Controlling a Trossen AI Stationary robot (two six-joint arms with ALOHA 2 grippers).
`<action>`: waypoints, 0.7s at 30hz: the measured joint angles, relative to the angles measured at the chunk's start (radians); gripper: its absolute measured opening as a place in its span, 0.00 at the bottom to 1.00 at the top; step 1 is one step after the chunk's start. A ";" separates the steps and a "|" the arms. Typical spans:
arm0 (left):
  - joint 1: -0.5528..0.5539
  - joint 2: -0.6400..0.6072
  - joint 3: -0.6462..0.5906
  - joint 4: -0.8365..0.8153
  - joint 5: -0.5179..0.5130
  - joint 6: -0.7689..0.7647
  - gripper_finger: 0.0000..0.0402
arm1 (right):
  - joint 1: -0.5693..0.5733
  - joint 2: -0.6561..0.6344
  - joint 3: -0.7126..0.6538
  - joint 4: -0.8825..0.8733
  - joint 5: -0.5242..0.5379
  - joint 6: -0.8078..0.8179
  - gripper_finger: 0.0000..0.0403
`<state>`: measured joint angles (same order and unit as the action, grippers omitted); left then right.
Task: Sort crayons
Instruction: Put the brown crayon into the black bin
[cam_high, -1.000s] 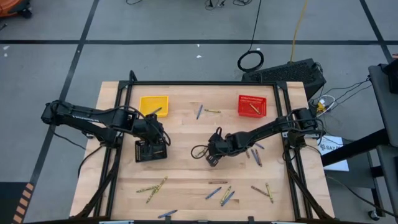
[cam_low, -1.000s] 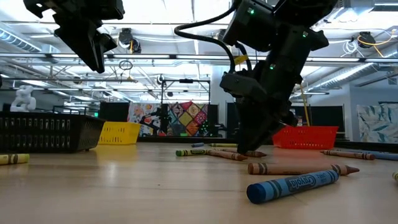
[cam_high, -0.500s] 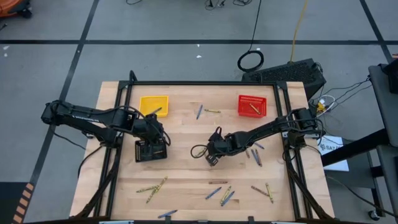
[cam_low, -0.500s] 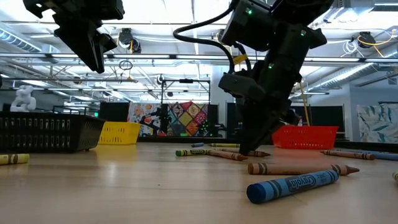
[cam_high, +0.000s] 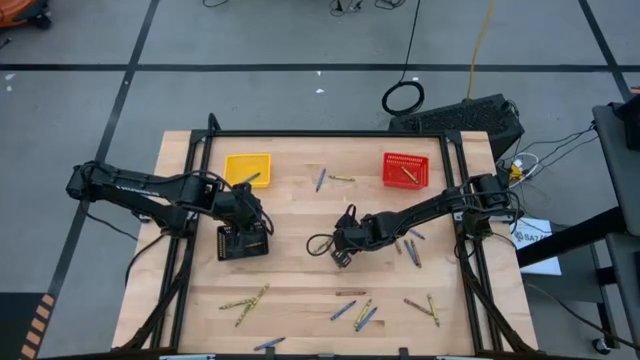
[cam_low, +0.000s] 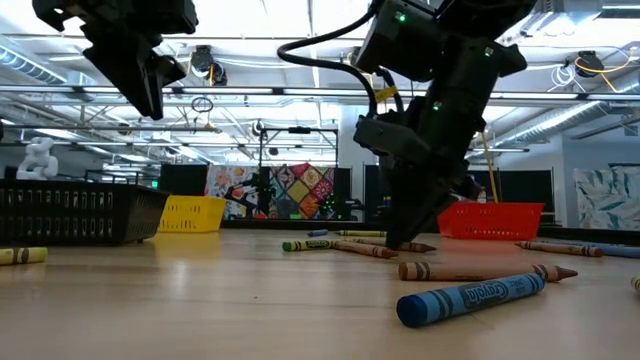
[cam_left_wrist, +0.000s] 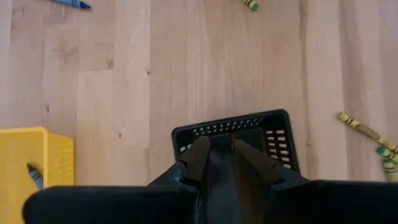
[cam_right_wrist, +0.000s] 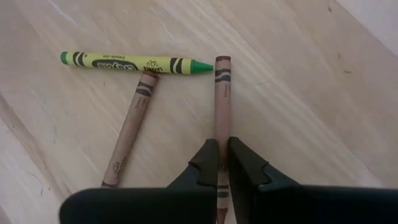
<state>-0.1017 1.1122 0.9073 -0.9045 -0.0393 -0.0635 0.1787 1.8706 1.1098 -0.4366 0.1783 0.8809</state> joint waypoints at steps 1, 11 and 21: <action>0.000 0.000 0.000 -0.003 -0.013 0.000 0.17 | 0.000 -0.002 0.013 -0.012 -0.001 -0.015 0.00; 0.002 0.000 0.000 -0.007 -0.070 0.033 0.17 | -0.001 -0.017 0.131 -0.096 0.026 -0.120 0.00; -0.002 -0.036 0.000 0.056 -0.073 0.017 0.17 | -0.009 -0.021 0.210 -0.058 0.058 -0.236 0.00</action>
<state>-0.1036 1.0761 0.9073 -0.8488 -0.1127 -0.0460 0.1699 1.8496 1.3194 -0.4942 0.2362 0.6451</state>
